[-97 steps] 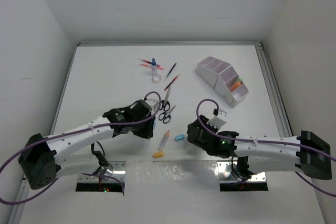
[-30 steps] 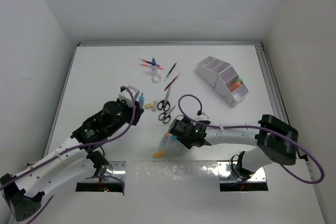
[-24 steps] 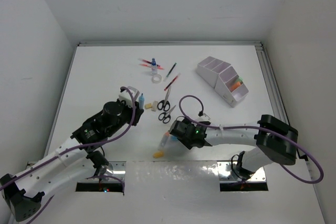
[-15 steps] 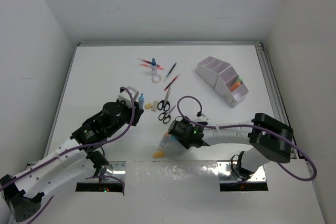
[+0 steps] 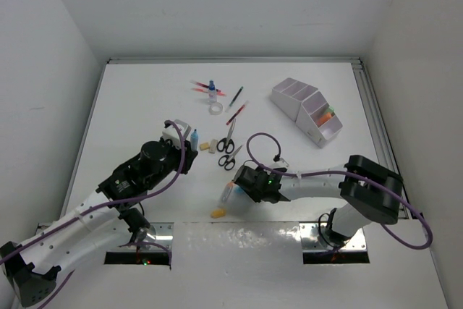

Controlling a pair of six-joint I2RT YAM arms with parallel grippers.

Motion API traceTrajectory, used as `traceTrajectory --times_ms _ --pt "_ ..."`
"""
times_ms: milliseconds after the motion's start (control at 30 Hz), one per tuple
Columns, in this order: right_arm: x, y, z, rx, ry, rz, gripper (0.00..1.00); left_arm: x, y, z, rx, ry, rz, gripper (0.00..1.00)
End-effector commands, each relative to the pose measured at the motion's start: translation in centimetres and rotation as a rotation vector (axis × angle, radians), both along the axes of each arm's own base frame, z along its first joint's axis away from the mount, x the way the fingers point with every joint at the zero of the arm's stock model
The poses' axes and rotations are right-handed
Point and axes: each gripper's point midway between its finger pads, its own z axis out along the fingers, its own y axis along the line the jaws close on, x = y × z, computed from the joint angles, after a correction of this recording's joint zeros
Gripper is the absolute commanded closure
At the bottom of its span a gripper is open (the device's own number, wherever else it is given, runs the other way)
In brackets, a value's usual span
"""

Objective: Sort the stationery into containers
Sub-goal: Move the pen to the center of the board.

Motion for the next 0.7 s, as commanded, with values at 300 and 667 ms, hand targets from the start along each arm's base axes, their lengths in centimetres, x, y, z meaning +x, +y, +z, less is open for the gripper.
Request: traceTrajectory --times_ms 300,667 --pt "1.1 -2.4 -1.8 0.009 0.021 -0.161 0.72 0.5 -0.1 1.1 -0.042 -0.031 0.011 1.00" --pt "4.1 -1.6 -0.3 -0.566 0.060 0.623 0.70 0.6 -0.3 1.4 -0.038 -0.038 0.004 1.00"
